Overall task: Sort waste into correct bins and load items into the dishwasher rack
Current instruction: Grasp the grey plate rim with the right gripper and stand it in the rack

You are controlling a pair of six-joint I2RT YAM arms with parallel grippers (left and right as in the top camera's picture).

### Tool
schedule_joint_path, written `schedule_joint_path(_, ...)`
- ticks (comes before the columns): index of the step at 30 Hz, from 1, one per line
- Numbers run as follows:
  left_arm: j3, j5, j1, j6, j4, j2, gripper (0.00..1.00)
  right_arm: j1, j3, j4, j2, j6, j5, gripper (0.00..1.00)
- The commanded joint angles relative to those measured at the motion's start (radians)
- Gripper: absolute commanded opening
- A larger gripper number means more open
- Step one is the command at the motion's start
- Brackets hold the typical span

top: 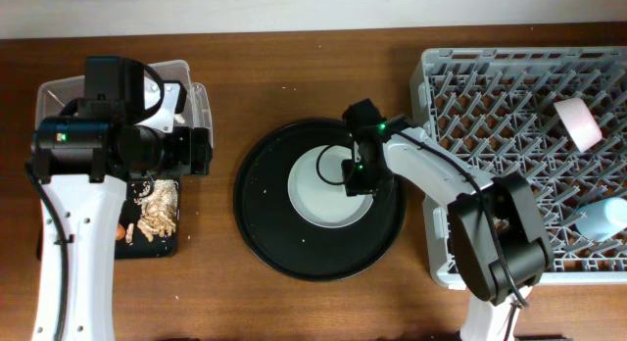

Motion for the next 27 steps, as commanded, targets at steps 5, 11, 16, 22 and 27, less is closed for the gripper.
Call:
schedule_joint_path(5, 0.011, 0.010, 0.004, -0.010, 0.001, -0.015, 0.94, 0.000, 0.089, -0.034, -0.065, -0.010, 0.246, 0.48)
schedule_joint_path(11, 0.011, 0.010, 0.004, -0.010, 0.000, -0.015, 0.94, 0.000, -0.042, 0.037, -0.058, 0.013, 0.190, 0.48)
schedule_joint_path(16, 0.011, 0.010, 0.004, -0.010, -0.003, -0.015, 0.94, 0.001, -0.137, 0.098, -0.047, 0.040, 0.161, 0.33)
schedule_joint_path(22, 0.011, 0.010, 0.004, -0.010, -0.004, -0.015, 0.94, -0.003, -0.048, 0.077, -0.119, 0.034, 0.153, 0.04)
schedule_joint_path(27, 0.011, 0.010, 0.004, -0.010, -0.004, -0.015, 0.94, -0.118, 0.032, 0.010, -0.533, -0.122, 0.450, 0.04)
